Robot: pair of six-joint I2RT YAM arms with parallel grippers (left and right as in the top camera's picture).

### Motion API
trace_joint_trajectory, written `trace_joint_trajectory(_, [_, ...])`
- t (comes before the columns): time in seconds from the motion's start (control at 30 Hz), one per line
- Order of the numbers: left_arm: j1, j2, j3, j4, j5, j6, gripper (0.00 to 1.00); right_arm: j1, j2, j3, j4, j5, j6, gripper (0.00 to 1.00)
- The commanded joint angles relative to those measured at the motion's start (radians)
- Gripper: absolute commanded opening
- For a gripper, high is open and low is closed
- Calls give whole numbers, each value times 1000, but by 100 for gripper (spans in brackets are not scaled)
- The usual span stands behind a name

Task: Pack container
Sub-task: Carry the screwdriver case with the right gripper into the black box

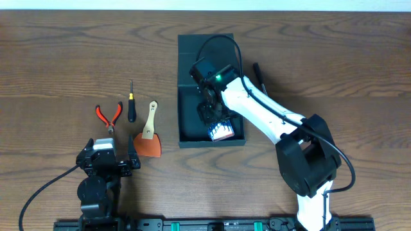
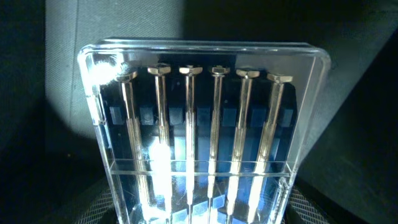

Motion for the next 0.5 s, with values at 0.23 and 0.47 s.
trace_joint_trajectory(0.23, [-2, -6, -24, -8, 10, -1, 99, 8, -3, -59, 76, -12, 18, 35])
trace_joint_trajectory(0.47, [-2, -6, -24, -8, 10, -2, 98, 8, -3, -59, 79, -11, 17, 61])
